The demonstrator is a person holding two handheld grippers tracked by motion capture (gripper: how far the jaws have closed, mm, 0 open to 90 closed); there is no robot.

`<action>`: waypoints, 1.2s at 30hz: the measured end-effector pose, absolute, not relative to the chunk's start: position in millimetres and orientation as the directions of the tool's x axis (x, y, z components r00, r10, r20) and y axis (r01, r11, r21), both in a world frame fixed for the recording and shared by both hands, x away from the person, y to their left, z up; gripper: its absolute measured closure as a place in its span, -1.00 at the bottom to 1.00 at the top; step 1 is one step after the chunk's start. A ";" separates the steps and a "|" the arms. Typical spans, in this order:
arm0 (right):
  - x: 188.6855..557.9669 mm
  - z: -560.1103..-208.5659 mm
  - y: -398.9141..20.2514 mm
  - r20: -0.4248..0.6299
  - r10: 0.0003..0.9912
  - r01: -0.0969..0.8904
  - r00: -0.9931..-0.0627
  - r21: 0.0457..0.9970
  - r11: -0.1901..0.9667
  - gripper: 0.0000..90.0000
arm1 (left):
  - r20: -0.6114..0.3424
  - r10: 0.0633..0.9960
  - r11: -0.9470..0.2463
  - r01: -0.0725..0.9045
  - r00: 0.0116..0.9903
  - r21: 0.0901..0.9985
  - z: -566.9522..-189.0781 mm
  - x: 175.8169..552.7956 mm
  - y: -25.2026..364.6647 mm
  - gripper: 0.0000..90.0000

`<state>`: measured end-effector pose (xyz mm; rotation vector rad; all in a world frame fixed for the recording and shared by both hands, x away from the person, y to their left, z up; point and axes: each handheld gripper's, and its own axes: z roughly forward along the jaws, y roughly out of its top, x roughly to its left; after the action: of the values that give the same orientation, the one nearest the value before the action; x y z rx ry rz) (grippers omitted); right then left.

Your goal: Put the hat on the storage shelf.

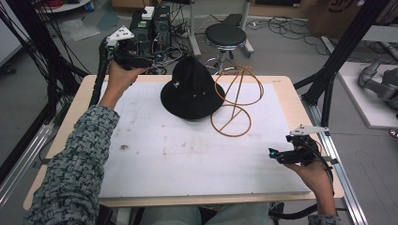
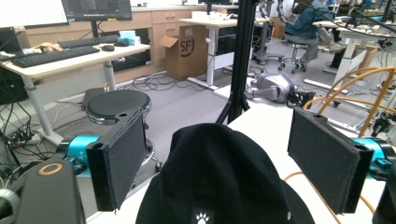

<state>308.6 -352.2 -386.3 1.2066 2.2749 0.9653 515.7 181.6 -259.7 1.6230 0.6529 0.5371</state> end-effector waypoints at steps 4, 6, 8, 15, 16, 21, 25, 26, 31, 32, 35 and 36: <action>304.5 -386.0 -355.6 -0.018 0.836 0.565 -0.548 0.729 0.386 -0.76 | -0.027 0.689 -0.097 0.129 0.724 0.987 -264.5 524.6 166.4 -0.56; 303.7 -386.0 -356.2 -0.020 0.836 0.564 -0.548 0.729 0.387 -0.76 | -0.036 0.687 -0.089 0.133 0.726 0.987 -267.1 528.7 160.6 -0.55; 302.4 -385.7 -357.0 -0.022 0.838 0.565 -0.546 0.728 0.387 -0.76 | -0.046 0.690 -0.080 0.139 0.723 0.987 -269.4 532.9 155.5 -0.55; 300.2 -387.3 -358.0 -0.023 0.836 0.564 -0.548 0.729 0.389 -0.76 | -0.057 0.708 -0.071 0.151 0.704 0.986 -274.2 543.6 137.6 -0.55; 300.2 -387.3 -358.0 -0.023 0.836 0.564 -0.548 0.729 0.389 -0.76 | -0.061 0.713 -0.068 0.156 0.699 0.985 -275.0 545.1 135.5 -0.55; 297.2 -388.3 -358.3 -0.025 0.839 0.567 -0.543 0.727 0.388 -0.76 | -0.078 0.716 -0.063 0.176 0.694 0.982 -281.3 553.0 124.2 -0.55; 296.1 -388.6 -357.9 -0.027 0.836 0.563 -0.548 0.727 0.393 -0.76 | -0.090 0.718 -0.056 0.187 0.691 0.981 -287.3 556.4 114.6 -0.54; 296.1 -388.6 -357.9 -0.027 0.836 0.563 -0.548 0.727 0.393 -0.76 | -0.091 0.720 -0.058 0.191 0.688 0.980 -289.0 557.2 111.6 -0.54; 293.9 -388.7 -358.7 -0.025 0.837 0.567 -0.546 0.725 0.391 -0.76 | -0.111 0.725 -0.048 0.210 0.680 0.976 -299.0 563.1 98.9 -0.54; 293.9 -388.7 -358.7 -0.025 0.837 0.567 -0.546 0.725 0.391 -0.76 | -0.111 0.725 -0.048 0.210 0.680 0.976 -299.0 563.1 98.9 -0.54; 293.5 -389.2 -358.3 -0.025 0.837 0.567 -0.546 0.725 0.391 -0.76 | -0.125 0.733 -0.037 0.223 0.669 0.974 -304.1 566.2 94.7 -0.53; 293.5 -389.2 -358.3 -0.025 0.837 0.567 -0.546 0.725 0.391 -0.76 | -0.135 0.730 -0.032 0.230 0.670 0.973 -306.1 567.5 93.6 -0.53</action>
<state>293.5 -358.3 -389.2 1.2124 2.2668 0.9558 567.5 93.6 -306.1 1.5928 0.8082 0.4809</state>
